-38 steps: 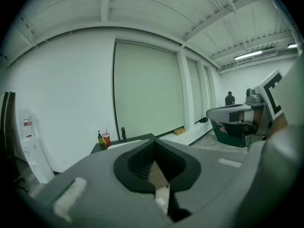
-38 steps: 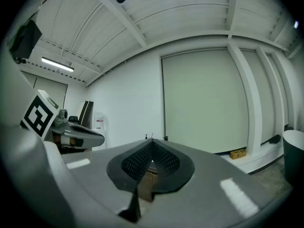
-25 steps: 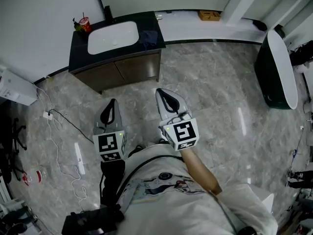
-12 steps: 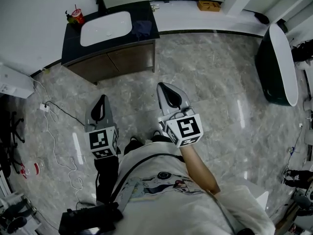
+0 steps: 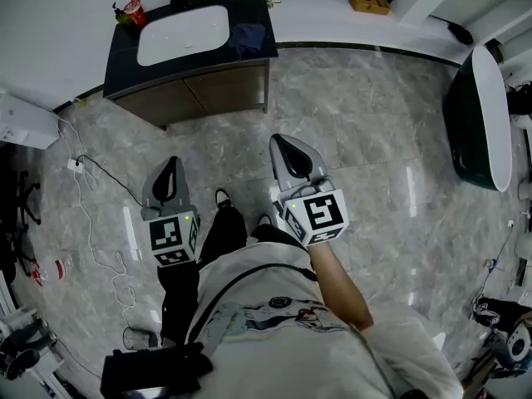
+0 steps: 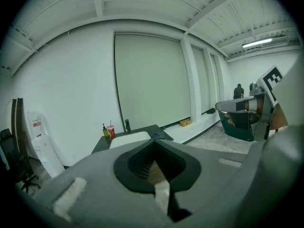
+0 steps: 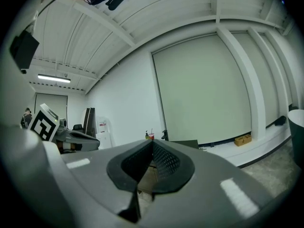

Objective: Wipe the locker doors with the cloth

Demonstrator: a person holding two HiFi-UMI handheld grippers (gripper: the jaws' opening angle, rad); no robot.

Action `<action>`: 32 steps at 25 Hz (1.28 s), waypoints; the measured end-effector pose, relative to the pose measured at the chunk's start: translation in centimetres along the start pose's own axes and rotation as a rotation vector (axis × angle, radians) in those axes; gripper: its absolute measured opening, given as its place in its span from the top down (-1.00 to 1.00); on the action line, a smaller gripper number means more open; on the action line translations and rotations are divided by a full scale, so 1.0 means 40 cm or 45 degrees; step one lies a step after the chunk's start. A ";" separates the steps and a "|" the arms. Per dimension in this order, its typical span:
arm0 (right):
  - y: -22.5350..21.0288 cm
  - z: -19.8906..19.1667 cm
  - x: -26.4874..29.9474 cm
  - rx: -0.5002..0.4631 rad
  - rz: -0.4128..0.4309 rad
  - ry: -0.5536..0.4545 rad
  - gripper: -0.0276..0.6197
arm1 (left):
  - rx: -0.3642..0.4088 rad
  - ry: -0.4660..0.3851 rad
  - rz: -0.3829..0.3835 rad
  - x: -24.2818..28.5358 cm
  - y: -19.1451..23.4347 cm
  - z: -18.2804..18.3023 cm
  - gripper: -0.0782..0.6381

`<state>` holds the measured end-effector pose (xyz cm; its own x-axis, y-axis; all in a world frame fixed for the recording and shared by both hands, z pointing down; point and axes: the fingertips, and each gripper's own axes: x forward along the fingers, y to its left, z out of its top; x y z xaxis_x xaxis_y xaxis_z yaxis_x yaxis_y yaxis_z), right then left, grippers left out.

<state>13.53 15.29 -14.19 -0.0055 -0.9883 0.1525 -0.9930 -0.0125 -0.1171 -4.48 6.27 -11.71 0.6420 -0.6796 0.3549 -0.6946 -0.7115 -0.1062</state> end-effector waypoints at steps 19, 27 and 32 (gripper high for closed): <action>-0.055 -0.030 0.553 -0.028 -0.083 0.179 0.90 | -0.013 -0.017 -0.149 0.462 0.317 0.095 0.78; -0.127 -0.138 0.708 -0.010 -0.056 0.347 0.90 | -0.041 0.076 -0.160 0.572 0.364 0.060 0.78; -0.269 -0.235 0.827 0.003 -0.048 0.454 0.88 | -0.065 0.103 -0.100 0.644 0.365 0.057 0.78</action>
<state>22.94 -15.85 1.33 -0.0101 -0.8720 0.4893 -0.9930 -0.0487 -0.1072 2.64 -22.02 -6.25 0.6683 -0.6037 0.4345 -0.6599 -0.7509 -0.0283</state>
